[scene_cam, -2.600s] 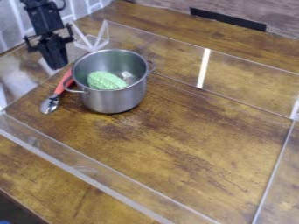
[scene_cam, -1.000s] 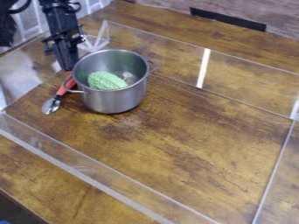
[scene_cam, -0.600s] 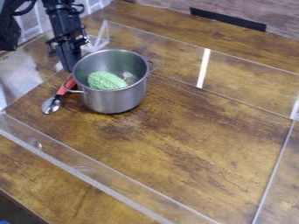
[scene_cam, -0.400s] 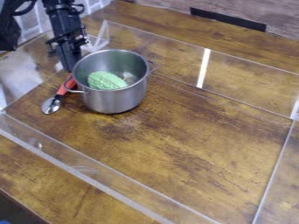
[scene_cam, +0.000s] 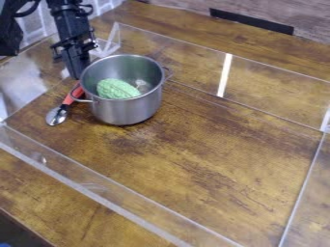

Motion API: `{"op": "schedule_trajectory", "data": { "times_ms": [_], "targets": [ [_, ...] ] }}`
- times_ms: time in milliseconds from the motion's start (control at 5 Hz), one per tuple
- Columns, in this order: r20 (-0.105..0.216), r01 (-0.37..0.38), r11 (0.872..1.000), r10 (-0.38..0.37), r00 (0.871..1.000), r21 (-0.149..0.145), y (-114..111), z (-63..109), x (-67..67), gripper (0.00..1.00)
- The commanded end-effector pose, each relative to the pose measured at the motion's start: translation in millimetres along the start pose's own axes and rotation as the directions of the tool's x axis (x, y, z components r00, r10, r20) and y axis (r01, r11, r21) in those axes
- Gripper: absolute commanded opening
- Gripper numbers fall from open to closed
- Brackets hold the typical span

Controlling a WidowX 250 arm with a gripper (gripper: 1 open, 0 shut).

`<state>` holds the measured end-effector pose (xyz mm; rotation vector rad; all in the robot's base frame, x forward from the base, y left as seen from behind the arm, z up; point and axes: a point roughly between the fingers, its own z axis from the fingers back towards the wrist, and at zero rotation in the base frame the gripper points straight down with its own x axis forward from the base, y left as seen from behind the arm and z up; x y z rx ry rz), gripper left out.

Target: Move the pink spoon to the left

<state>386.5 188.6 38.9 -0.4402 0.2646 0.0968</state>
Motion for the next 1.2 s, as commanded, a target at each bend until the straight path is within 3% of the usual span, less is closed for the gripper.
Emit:
{"op": "schedule_trajectory", "data": {
  "times_ms": [0,600,1000],
  "targets": [
    [0.012,-0.048,0.997,0.049,0.999,-0.064,-6,39.7,10.5,0.00],
    [0.019,-0.137,0.982,0.141,0.990,-0.130,-1,38.3,-1.1,0.00],
    [0.020,-0.195,0.965,0.202,0.979,-0.173,1,37.4,-8.8,0.00]
  ]
}}
